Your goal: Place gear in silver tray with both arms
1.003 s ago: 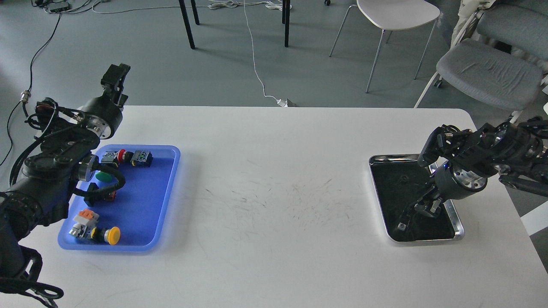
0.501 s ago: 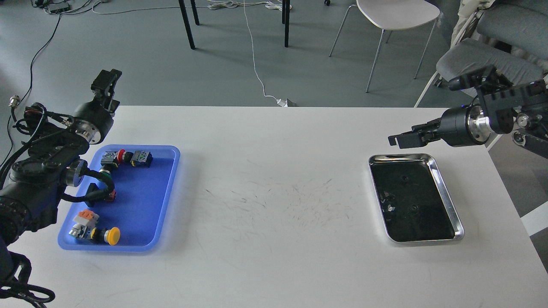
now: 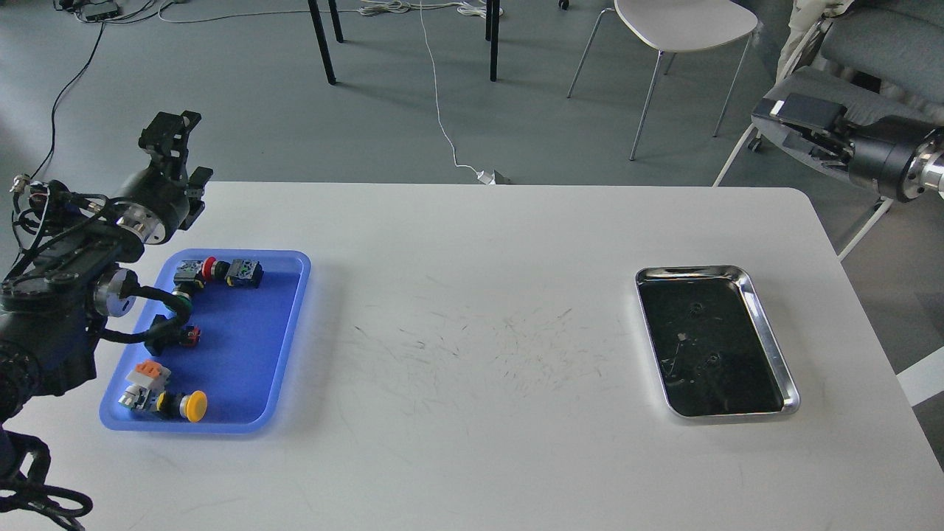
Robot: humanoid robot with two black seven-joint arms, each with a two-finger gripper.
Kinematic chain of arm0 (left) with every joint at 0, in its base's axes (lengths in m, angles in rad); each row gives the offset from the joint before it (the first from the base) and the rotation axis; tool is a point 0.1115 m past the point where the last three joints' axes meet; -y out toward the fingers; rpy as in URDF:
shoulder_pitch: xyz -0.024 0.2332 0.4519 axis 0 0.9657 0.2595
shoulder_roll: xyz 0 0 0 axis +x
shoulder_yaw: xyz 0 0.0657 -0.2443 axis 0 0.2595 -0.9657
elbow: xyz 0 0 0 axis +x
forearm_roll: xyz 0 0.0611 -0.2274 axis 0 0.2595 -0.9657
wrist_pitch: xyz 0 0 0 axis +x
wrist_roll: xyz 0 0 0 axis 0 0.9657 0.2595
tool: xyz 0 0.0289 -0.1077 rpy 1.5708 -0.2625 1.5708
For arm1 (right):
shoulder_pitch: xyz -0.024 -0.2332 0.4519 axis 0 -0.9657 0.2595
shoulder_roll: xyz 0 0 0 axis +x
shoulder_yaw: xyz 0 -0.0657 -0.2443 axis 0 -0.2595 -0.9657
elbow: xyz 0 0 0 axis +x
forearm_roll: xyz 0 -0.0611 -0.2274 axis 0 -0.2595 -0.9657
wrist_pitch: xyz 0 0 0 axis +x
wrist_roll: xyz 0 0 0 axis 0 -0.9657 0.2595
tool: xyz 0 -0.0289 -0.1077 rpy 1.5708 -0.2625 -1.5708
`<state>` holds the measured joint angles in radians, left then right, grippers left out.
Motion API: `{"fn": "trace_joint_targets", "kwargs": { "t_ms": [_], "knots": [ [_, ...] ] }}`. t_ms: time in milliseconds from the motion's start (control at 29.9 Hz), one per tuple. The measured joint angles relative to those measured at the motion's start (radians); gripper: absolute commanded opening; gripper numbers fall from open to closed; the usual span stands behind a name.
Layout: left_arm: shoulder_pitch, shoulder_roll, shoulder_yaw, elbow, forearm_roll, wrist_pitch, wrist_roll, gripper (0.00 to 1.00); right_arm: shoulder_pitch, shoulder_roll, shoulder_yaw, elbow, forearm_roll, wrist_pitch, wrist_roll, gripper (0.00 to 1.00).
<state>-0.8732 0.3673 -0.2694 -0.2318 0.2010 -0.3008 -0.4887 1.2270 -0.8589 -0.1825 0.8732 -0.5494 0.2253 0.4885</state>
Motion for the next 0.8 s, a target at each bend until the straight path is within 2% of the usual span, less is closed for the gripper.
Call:
{"fn": "trace_joint_targets", "kwargs": {
  "t_ms": [234, 535, 702, 802],
  "knots": [
    [0.000, 0.007, -0.103, -0.003, -0.062, -0.076, 0.000, 0.99, -0.056, -0.001, 0.011, 0.006, 0.361, -0.054, 0.000, 0.95],
    [-0.010, 0.004, -0.169, -0.010, -0.119, -0.152, 0.001, 0.99, -0.147, 0.014, 0.136, 0.079, 0.501, -0.172, 0.000, 0.99],
    [-0.013, 0.004, -0.178, -0.017, -0.141, -0.186, 0.070, 0.99, -0.209, 0.016, 0.217, 0.152, 0.512, -0.183, 0.000, 0.99],
    [-0.011, 0.003, -0.178, -0.024, -0.144, -0.188, 0.090, 0.99, -0.227, 0.033, 0.243, 0.165, 0.588, -0.178, 0.000, 0.99]
  ]
}}
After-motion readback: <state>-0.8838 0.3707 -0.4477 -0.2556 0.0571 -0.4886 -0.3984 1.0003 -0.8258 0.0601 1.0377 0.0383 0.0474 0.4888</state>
